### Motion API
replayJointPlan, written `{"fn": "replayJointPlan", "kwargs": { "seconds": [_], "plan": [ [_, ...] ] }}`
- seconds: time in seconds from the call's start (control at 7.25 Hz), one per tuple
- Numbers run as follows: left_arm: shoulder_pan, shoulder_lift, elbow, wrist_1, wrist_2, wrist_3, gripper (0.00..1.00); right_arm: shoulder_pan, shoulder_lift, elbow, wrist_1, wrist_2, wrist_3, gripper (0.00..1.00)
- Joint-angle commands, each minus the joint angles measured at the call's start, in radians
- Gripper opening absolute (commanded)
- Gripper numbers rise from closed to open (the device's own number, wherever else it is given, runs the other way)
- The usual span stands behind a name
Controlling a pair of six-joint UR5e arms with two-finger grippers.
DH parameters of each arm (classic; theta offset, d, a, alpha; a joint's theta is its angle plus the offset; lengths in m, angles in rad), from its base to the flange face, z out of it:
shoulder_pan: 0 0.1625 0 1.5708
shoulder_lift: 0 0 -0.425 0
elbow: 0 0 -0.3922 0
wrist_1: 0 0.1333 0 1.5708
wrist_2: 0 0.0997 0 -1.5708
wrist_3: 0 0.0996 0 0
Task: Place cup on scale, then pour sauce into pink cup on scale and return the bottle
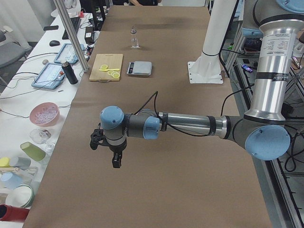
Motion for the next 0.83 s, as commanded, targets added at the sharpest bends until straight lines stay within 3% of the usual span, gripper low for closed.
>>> {"fn": "replayJointPlan", "kwargs": {
  "seconds": [0.0,0.69],
  "plan": [
    [-0.002,0.012,-0.001,-0.006,-0.002,0.009,0.99,0.000,0.002,0.006,0.000,-0.001,0.000,1.00],
    [-0.001,0.015,0.002,-0.014,0.000,0.003,0.99,0.002,0.002,0.011,0.000,-0.001,0.000,1.00]
  ]
}}
